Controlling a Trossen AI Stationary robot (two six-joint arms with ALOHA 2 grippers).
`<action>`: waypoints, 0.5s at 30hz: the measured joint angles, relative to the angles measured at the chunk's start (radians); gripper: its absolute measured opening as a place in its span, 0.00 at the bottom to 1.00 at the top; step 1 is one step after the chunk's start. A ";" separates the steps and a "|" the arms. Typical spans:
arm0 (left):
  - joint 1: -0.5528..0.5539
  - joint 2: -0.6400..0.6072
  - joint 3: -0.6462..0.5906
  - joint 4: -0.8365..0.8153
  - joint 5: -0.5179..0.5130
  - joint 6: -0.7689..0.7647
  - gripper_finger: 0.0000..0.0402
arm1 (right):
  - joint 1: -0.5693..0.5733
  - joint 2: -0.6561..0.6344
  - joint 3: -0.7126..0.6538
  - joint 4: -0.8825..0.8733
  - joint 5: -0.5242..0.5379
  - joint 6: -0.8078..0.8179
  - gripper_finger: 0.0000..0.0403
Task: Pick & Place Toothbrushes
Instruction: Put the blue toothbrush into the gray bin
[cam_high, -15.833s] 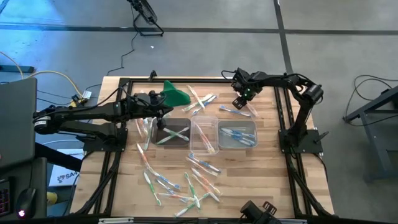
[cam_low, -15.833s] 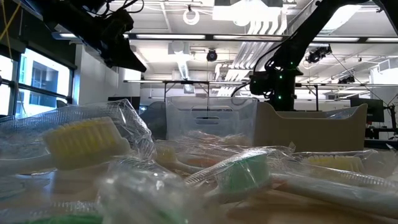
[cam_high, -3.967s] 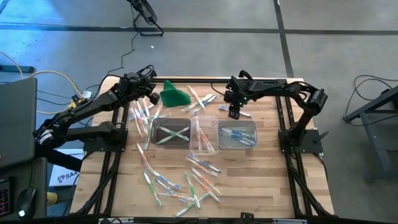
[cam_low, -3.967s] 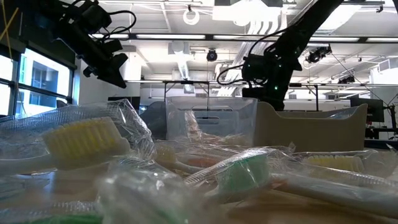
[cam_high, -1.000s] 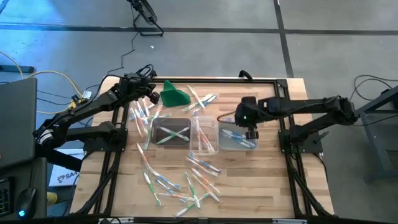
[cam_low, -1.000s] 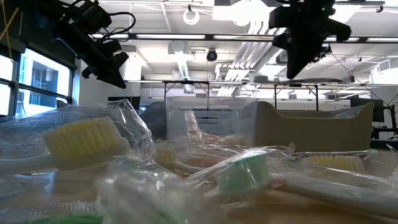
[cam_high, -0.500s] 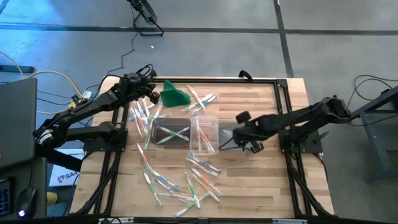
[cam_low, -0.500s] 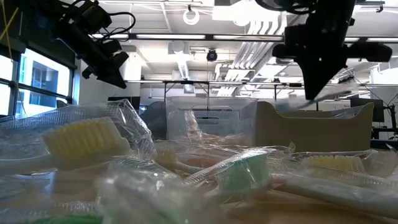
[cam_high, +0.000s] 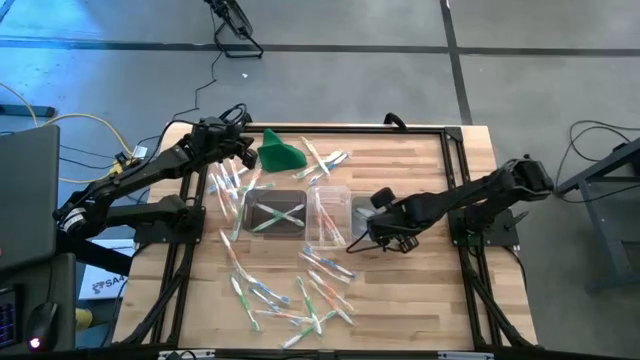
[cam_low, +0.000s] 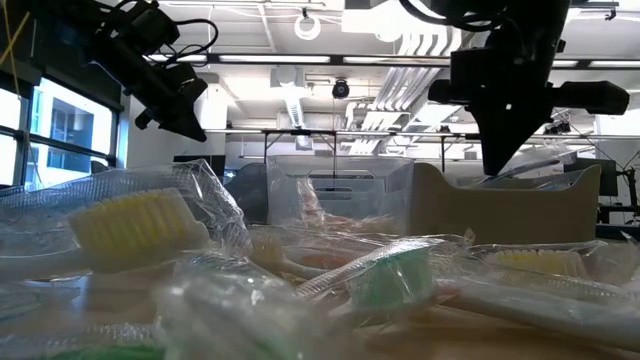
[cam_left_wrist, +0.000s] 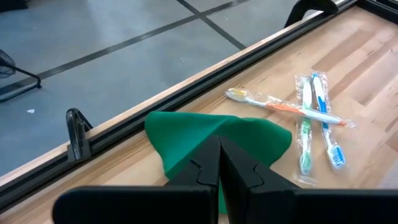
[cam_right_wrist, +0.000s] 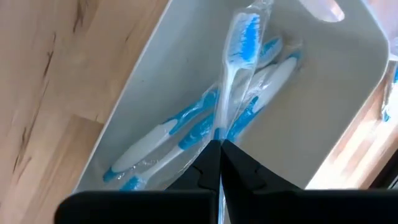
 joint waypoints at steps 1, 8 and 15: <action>0.000 0.000 0.000 0.000 0.000 0.000 0.00 | 0.000 0.000 0.000 0.003 -0.002 0.002 0.00; 0.000 0.000 0.000 -0.001 0.000 0.000 0.00 | 0.000 0.000 0.000 0.020 0.001 0.002 0.02; 0.000 0.000 0.000 -0.029 0.000 0.000 0.00 | 0.000 0.000 0.000 0.052 0.002 0.006 0.17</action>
